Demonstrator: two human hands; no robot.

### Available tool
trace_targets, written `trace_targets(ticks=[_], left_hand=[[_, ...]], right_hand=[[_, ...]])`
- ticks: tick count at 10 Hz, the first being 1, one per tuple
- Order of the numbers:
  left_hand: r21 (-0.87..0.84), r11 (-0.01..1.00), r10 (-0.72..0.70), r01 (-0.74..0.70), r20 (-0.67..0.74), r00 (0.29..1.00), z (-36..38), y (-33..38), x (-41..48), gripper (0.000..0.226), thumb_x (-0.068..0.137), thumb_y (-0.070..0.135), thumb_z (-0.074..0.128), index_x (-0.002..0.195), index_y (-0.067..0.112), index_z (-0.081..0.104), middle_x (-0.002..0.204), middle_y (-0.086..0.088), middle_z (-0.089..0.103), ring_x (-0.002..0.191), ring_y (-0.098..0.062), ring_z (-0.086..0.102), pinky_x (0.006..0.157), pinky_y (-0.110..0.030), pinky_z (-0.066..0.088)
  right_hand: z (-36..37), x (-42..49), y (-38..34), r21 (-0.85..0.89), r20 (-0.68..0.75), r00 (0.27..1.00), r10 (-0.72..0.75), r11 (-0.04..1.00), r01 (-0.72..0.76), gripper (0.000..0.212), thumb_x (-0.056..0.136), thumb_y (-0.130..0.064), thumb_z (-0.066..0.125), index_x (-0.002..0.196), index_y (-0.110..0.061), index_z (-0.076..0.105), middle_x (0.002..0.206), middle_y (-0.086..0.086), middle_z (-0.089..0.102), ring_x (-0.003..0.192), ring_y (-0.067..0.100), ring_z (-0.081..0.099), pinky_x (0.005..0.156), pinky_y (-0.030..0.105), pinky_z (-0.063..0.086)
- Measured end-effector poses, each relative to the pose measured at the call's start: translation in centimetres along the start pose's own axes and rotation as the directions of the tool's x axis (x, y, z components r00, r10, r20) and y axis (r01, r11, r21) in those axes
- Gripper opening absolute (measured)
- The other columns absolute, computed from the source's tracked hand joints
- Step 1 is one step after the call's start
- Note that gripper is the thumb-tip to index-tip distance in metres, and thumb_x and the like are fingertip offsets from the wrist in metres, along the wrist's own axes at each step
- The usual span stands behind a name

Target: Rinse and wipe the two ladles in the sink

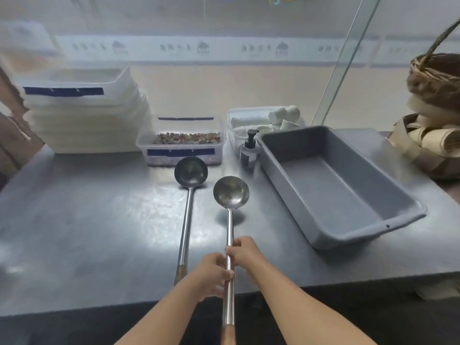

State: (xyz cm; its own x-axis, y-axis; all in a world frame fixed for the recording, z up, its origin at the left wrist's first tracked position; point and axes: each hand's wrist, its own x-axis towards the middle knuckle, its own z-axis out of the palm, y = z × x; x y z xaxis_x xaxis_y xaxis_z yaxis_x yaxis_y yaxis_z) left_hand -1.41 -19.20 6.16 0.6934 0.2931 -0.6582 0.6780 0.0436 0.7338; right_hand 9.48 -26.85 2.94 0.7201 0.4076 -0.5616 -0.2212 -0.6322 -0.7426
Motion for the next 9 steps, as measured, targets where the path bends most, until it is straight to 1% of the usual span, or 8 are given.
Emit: trace_targets(ticks=[1,2,3,4,5,7,8,9], left_hand=[[0.046,0.999,-0.021,0.022,-0.013,1.0,-1.1,0.7,4.4,0.02,0.088,0.004,0.067,0.106,0.009,0.06,0.103,-0.016,0.067,0.087,-0.026,0.071,0.066,-0.036,0.063],[0.086,0.996,-0.02,0.019,0.008,1.0,-2.2,2.0,9.2,0.023,0.084,0.007,0.069,0.105,0.009,0.06,0.102,-0.018,0.068,0.09,-0.031,0.071,0.073,-0.045,0.062],[0.08,0.996,-0.028,0.026,0.025,0.999,-2.9,3.3,12.3,0.023,0.083,0.005,0.069,0.103,0.007,0.057,0.087,-0.011,0.062,0.073,-0.024,0.067,0.058,-0.037,0.057],[0.054,0.998,-0.041,0.041,-0.009,0.999,-3.5,4.1,14.5,0.018,0.086,0.003,0.066,0.094,0.01,0.053,0.082,-0.008,0.055,0.061,-0.018,0.06,0.048,-0.029,0.052],[0.087,0.995,-0.048,0.049,-0.017,0.999,-4.1,4.5,16.3,0.021,0.086,0.003,0.065,0.087,0.014,0.048,0.078,-0.006,0.054,0.062,-0.021,0.06,0.056,-0.037,0.06],[0.195,0.978,-0.064,0.076,-0.069,0.996,-4.9,3.6,17.9,0.023,0.079,0.01,0.071,0.085,0.015,0.049,0.082,-0.01,0.062,0.076,-0.033,0.069,0.066,-0.05,0.06],[0.23,0.97,-0.065,0.084,-0.088,0.994,-4.5,4.0,17.9,0.026,0.08,0.012,0.071,0.08,0.017,0.045,0.09,-0.016,0.067,0.077,-0.034,0.071,0.061,-0.045,0.061],[0.38,0.924,-0.019,0.051,-0.087,0.996,-4.7,4.3,17.7,0.027,0.083,0.02,0.071,0.082,0.018,0.044,0.094,-0.013,0.066,0.075,-0.026,0.066,0.07,-0.042,0.06]], right_hand=[[-0.1,3.8,-1.1,-0.054,-0.007,0.999,0.031,0.998,-0.031,0.008,0.083,-0.013,0.066,0.08,-0.01,0.059,0.081,0.01,0.066,0.078,0.026,0.07,0.077,0.039,0.06],[-0.5,7.6,-2.6,-0.088,-0.06,0.996,0.061,0.994,-0.066,0.009,0.083,-0.019,0.066,0.085,-0.011,0.062,0.078,0.005,0.063,0.073,0.02,0.06,0.074,0.036,0.053],[-0.8,10.7,-3.6,-0.114,-0.069,0.995,0.07,0.99,-0.078,0.008,0.082,-0.018,0.066,0.081,-0.014,0.059,0.07,-0.003,0.057,0.068,0.016,0.054,0.07,0.031,0.047],[-0.3,13.1,-4.5,-0.106,-0.097,0.993,0.065,0.991,-0.076,0.009,0.082,-0.017,0.068,0.087,-0.017,0.061,0.075,-0.004,0.061,0.075,0.017,0.058,0.077,0.03,0.049],[0.3,14.8,-5.0,-0.08,-0.127,0.988,0.082,0.993,-0.093,0.016,0.081,-0.018,0.071,0.09,-0.019,0.058,0.083,-0.003,0.062,0.081,0.017,0.06,0.079,0.027,0.048],[1.6,15.9,-4.4,-0.059,-0.236,0.957,0.17,0.98,-0.188,0.026,0.08,-0.022,0.076,0.07,-0.019,0.052,0.071,-0.003,0.059,0.074,0.017,0.058,0.071,0.027,0.046],[1.6,16.1,-4.3,-0.081,-0.249,0.955,0.158,0.98,-0.183,0.027,0.082,-0.025,0.074,0.071,-0.02,0.051,0.073,-0.005,0.058,0.069,0.014,0.055,0.059,0.025,0.041],[1.6,15.6,-4.4,-0.164,-0.25,0.962,0.114,0.974,-0.158,0.022,0.086,-0.031,0.069,0.079,-0.019,0.051,0.081,-0.003,0.06,0.071,0.014,0.053,0.059,0.027,0.038]])
